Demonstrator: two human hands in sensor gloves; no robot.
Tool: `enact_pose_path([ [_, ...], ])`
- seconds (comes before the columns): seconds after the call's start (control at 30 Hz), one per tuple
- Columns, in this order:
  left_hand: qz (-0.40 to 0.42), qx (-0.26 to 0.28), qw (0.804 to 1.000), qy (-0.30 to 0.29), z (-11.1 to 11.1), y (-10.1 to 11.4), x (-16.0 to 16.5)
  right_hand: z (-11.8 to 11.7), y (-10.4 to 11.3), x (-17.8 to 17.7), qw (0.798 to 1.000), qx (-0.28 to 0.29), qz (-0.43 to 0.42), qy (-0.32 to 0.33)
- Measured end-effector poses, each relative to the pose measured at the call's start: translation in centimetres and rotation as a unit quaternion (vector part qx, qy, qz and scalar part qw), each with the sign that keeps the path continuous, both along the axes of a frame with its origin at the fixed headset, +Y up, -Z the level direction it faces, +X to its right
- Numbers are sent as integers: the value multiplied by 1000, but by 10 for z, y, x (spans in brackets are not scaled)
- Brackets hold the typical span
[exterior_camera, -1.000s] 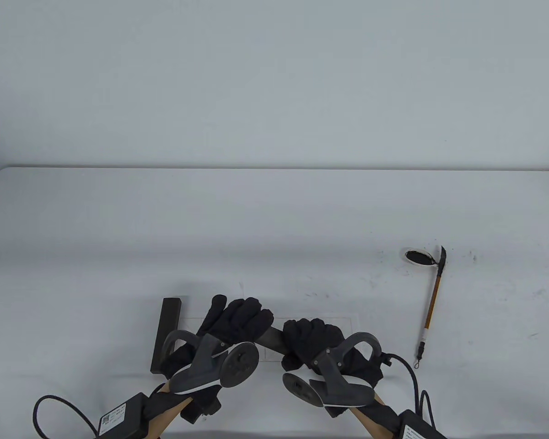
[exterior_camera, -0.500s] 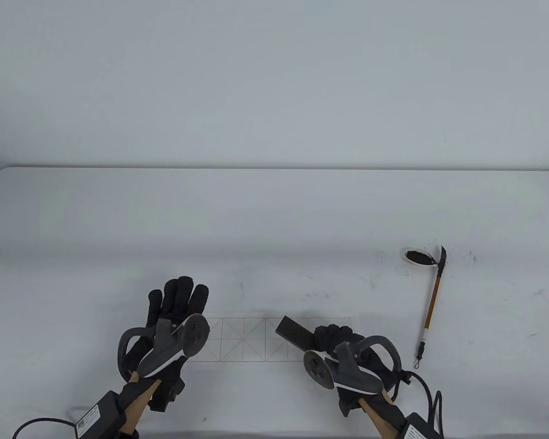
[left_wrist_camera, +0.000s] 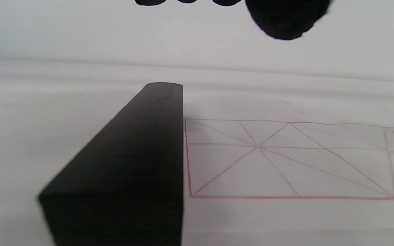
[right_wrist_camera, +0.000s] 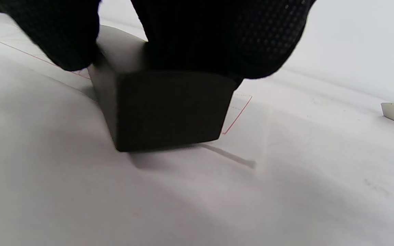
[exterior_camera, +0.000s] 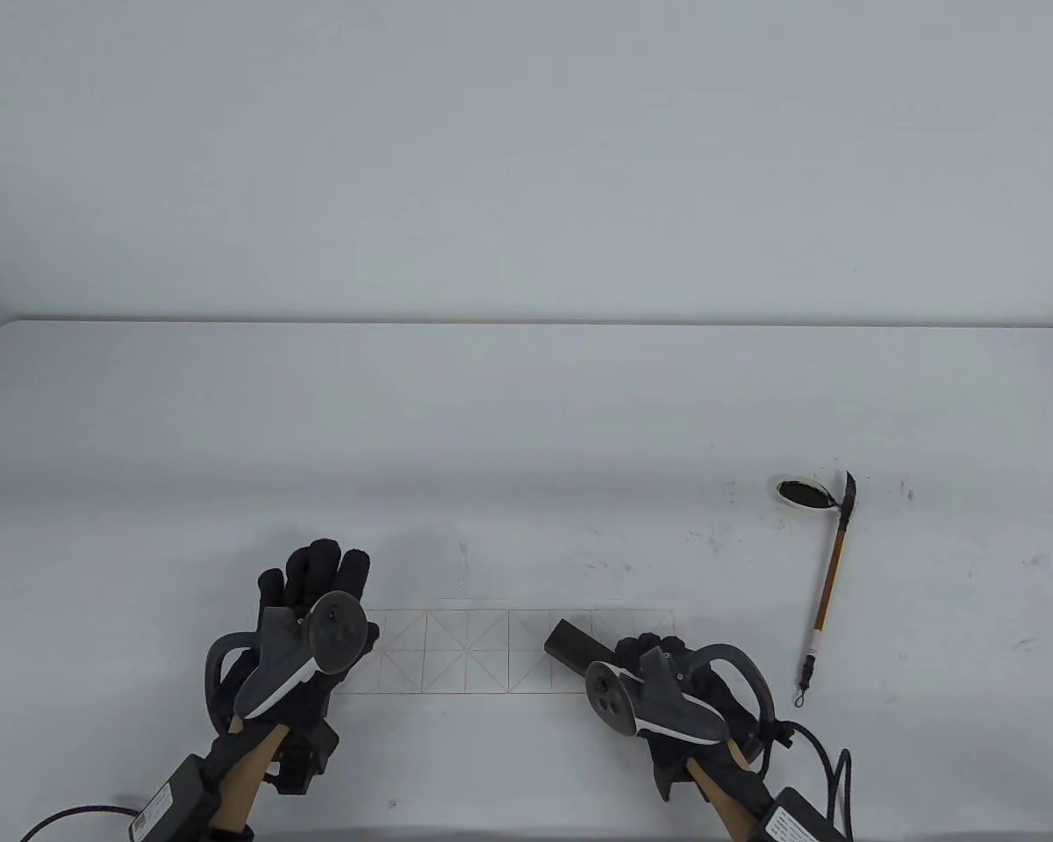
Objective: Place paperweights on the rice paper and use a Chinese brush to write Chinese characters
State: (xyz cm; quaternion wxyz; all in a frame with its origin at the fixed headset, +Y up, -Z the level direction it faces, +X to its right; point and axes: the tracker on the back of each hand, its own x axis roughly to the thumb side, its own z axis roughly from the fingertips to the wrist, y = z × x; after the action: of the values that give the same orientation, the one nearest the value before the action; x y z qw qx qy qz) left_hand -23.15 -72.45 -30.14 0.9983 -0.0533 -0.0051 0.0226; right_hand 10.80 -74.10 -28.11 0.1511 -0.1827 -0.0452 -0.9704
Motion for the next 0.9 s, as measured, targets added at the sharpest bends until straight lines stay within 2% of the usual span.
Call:
enact_pose_path([
  [0.27, 2, -2, 1000, 1, 1, 1, -1, -2, 1, 5, 999, -17, -6, -31],
  [0.57, 7, -6, 1000, 5, 1, 1, -4, -10, 4, 29, 991, -41, -18, -127],
  [0.9, 14, -12, 1000, 14, 1, 2, -8, -17, 4, 55, 970, -45, -35, -236],
])
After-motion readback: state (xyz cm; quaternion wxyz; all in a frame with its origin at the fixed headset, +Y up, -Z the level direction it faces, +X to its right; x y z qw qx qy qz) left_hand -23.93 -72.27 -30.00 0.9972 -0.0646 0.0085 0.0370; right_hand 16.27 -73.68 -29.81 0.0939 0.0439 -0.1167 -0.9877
